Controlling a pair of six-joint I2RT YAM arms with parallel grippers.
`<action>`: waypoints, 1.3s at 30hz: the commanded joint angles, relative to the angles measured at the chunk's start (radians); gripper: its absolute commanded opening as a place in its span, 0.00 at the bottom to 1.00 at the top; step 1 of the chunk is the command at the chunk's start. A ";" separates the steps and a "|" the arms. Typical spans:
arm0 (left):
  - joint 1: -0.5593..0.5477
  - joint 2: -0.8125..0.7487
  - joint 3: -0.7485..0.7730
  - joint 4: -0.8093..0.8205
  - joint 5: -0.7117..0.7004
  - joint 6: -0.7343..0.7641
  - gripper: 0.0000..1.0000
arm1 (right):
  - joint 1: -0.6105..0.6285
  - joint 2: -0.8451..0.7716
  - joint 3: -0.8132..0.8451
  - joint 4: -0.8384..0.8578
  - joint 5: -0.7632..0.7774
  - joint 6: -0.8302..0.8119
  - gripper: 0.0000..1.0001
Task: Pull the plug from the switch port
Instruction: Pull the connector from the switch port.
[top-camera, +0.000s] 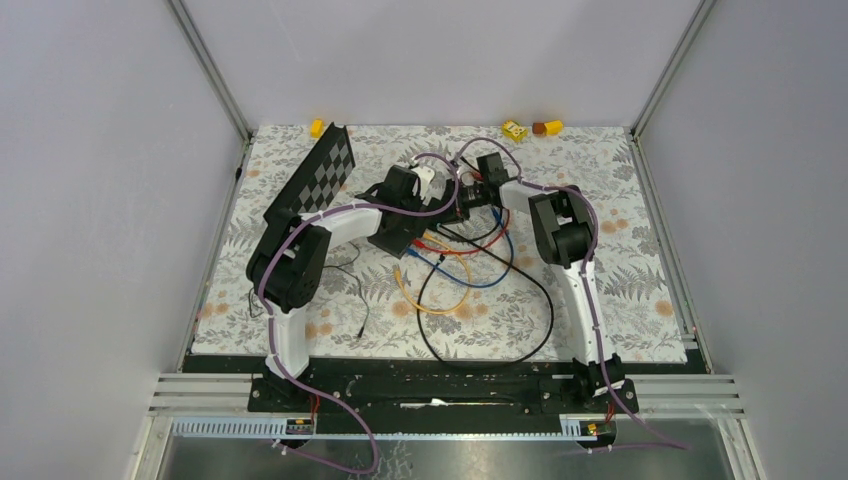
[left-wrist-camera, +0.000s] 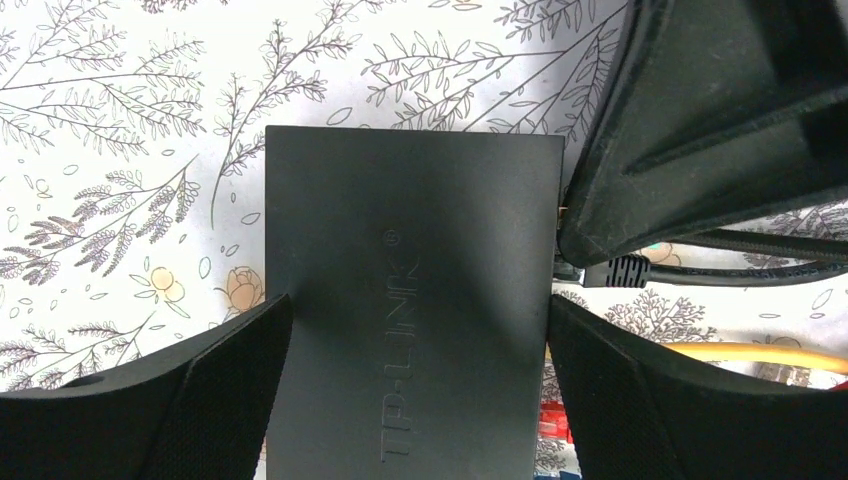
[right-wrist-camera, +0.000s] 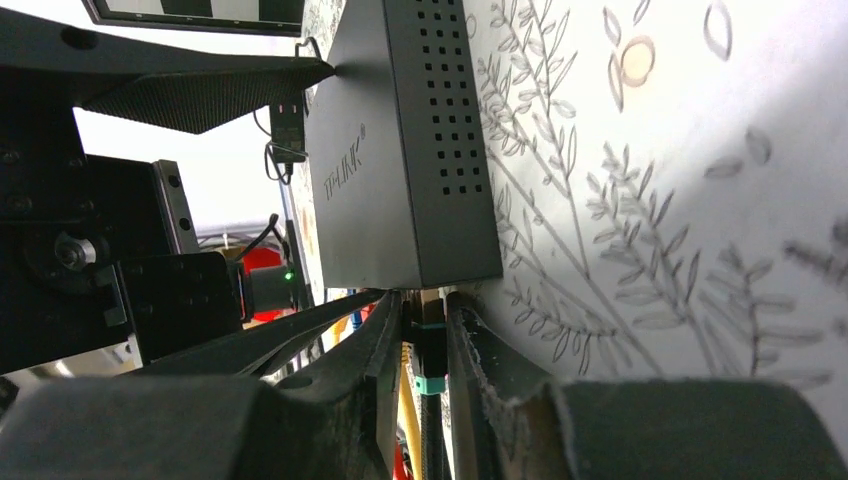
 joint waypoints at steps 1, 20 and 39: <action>0.030 0.042 0.010 -0.119 -0.060 -0.050 0.94 | -0.006 -0.079 -0.277 0.321 0.112 0.217 0.00; 0.039 0.055 0.023 -0.132 -0.080 -0.043 0.93 | -0.024 0.020 -0.030 -0.065 0.064 -0.093 0.00; 0.051 0.087 0.054 -0.150 -0.090 -0.038 0.94 | -0.054 0.077 0.166 -0.367 0.042 -0.305 0.00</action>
